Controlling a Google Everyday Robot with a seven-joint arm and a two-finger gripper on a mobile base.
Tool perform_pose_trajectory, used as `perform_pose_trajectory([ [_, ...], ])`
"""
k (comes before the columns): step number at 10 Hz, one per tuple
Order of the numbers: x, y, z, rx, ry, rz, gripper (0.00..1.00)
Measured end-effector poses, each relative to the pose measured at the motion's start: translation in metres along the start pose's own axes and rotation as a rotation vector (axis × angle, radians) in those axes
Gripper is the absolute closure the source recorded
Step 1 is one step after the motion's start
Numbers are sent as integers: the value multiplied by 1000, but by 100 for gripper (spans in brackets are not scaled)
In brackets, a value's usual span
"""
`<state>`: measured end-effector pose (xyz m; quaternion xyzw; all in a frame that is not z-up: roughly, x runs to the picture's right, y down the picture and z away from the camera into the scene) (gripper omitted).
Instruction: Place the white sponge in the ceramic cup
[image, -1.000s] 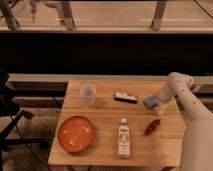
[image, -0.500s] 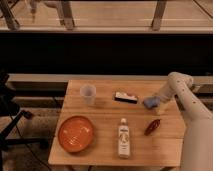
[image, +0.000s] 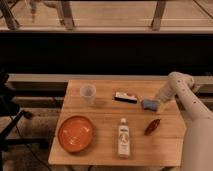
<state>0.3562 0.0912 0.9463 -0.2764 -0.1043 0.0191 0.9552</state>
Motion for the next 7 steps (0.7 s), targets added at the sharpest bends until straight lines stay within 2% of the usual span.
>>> perform_pose_trajectory([
  [2,0,0,0,0,0,-1,92],
  [3,0,0,0,0,1,-2,96],
  [7,0,-3,-1,-1,4,-6,97],
])
